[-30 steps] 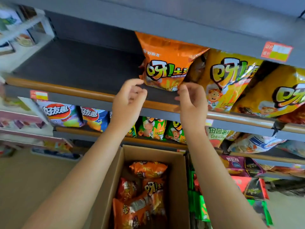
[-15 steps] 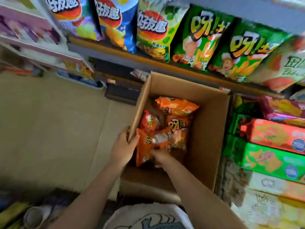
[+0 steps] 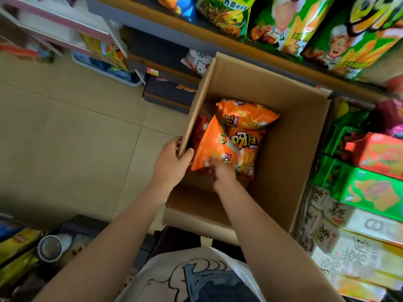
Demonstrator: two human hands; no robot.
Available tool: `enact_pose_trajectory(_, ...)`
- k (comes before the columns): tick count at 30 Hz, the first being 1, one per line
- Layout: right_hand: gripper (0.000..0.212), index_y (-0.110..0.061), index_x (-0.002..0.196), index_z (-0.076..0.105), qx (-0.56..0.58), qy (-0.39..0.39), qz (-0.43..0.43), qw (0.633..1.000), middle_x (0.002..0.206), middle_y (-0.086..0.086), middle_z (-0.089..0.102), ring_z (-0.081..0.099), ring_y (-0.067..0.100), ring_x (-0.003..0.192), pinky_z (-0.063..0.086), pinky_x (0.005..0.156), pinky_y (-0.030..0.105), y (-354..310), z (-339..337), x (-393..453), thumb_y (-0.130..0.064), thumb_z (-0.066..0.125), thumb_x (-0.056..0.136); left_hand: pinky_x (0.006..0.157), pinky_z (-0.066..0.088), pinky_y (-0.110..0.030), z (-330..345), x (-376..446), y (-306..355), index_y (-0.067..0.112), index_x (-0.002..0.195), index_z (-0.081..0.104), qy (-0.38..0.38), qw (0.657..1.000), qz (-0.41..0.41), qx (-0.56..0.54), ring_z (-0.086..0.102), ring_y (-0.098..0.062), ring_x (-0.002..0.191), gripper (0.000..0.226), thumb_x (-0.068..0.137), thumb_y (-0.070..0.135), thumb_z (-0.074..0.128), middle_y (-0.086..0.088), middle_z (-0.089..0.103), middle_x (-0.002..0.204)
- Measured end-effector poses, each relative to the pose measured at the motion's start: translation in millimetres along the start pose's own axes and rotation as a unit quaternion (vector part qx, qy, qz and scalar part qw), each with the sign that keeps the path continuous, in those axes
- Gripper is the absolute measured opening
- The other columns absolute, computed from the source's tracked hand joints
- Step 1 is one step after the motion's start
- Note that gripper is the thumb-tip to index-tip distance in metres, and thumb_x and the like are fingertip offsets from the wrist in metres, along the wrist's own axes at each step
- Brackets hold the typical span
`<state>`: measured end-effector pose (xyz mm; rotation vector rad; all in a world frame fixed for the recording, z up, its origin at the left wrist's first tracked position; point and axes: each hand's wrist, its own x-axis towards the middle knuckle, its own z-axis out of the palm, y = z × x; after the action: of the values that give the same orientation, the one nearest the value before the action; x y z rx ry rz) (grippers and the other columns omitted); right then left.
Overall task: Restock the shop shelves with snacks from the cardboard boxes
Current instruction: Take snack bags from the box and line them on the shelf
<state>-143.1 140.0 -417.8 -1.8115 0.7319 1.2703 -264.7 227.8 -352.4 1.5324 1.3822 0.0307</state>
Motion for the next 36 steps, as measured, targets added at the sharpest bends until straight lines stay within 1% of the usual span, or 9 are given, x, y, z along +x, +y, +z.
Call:
enact_pose_trajectory(4,0.023,-0.024,0.086,0.062,-0.075,-0.009,-0.112,0.991,0.094,0.010,0.071,0.069,0.029,0.091,0.056,0.092,0.050,-45,-26,-27,-0.046,0.063,0.093,0.097,0.046,-0.034,-10,-7,8,0.028,0.139,0.047,-0.011,1.000,0.028,0.009,0.052,-0.010,0.116,0.056,0.089,0.049,0.062,0.007,0.050,0.130)
enact_pose_trajectory(9,0.016,-0.008,0.095,0.065,-0.041,-0.176,-0.172,0.968,0.084,0.006,0.061,0.062,0.003,0.051,0.048,0.051,0.016,-108,-72,-111,-0.024,0.065,0.096,0.109,0.036,-0.034,-34,-21,54,0.038,0.147,0.032,-0.052,0.994,0.091,-0.011,0.039,-0.007,0.134,0.093,0.069,0.065,0.075,0.009,0.039,0.149)
enact_pose_trajectory(11,0.035,-0.014,0.064,0.067,0.013,-0.272,-0.128,0.954,0.060,0.002,0.055,0.053,0.008,0.041,0.046,0.048,0.020,-123,-89,-144,-0.025,0.098,0.050,0.103,0.042,-0.020,-47,-28,86,0.044,0.142,0.032,-0.159,0.979,0.120,-0.034,0.046,0.010,0.124,0.099,0.063,0.046,0.091,0.017,0.045,0.140)
enact_pose_trajectory(14,0.057,-0.015,0.037,0.053,0.075,-0.317,-0.082,0.942,0.034,-0.005,0.036,0.037,0.007,0.028,0.036,0.038,0.011,-140,-113,-183,-0.020,0.099,0.003,0.082,0.050,-0.007,-64,-38,132,0.048,0.128,0.034,-0.278,0.947,0.146,-0.063,0.058,0.022,0.097,0.097,0.059,0.016,0.093,0.028,0.058,0.116)
enact_pose_trajectory(20,0.041,-0.019,0.063,0.057,0.172,-0.199,-0.155,0.952,0.058,0.001,0.049,0.048,0.011,0.045,0.041,0.047,0.019,-165,-134,-212,-0.040,0.048,0.097,0.081,0.052,-0.014,-74,-64,206,0.052,0.117,0.047,-0.246,0.935,0.218,-0.134,0.064,0.011,0.098,0.073,0.064,0.031,0.093,0.042,0.064,0.101)
enact_pose_trajectory(25,0.072,-0.017,0.123,0.064,-0.019,-0.204,-0.373,0.905,0.119,0.011,0.071,0.066,0.029,0.114,0.049,0.102,0.051,-164,-143,-252,-0.075,0.051,0.083,0.093,0.054,-0.053,-72,-77,238,0.066,0.115,0.050,-0.146,0.956,0.224,-0.122,0.066,-0.012,0.109,0.078,0.044,0.080,0.080,0.023,0.070,0.112)
enact_pose_trajectory(29,0.064,-0.022,0.135,0.056,-0.075,-0.212,-0.508,0.831,0.126,0.006,0.069,0.065,0.026,0.118,0.050,0.102,0.053,-172,-144,-293,-0.049,0.074,0.080,0.079,0.054,-0.025,-84,-103,285,0.067,0.122,0.042,-0.205,0.924,0.297,-0.129,0.064,0.003,0.104,0.065,0.069,0.061,0.080,0.036,0.065,0.111)
enact_pose_trajectory(32,0.058,-0.027,0.125,0.064,-0.039,-0.181,-0.527,0.829,0.118,0.002,0.073,0.069,0.023,0.110,0.051,0.101,0.053,-196,-160,-315,-0.050,0.075,0.073,0.094,0.052,-0.038,-105,-88,330,0.031,0.130,0.059,-0.177,0.911,0.277,-0.248,0.066,-0.020,0.113,0.058,0.081,0.061,0.063,0.002,0.070,0.123)
enact_pose_trajectory(36,0.070,-0.032,0.128,0.061,-0.132,-0.151,-0.532,0.823,0.120,-0.010,0.072,0.066,0.012,0.114,0.047,0.106,0.048,-210,-173,-316,-0.062,0.080,0.067,0.073,0.055,-0.034,-130,-64,380,0.016,0.090,0.067,-0.072,0.936,0.236,-0.251,0.070,-0.024,0.076,0.019,0.097,0.027,0.052,-0.008,0.074,0.088)
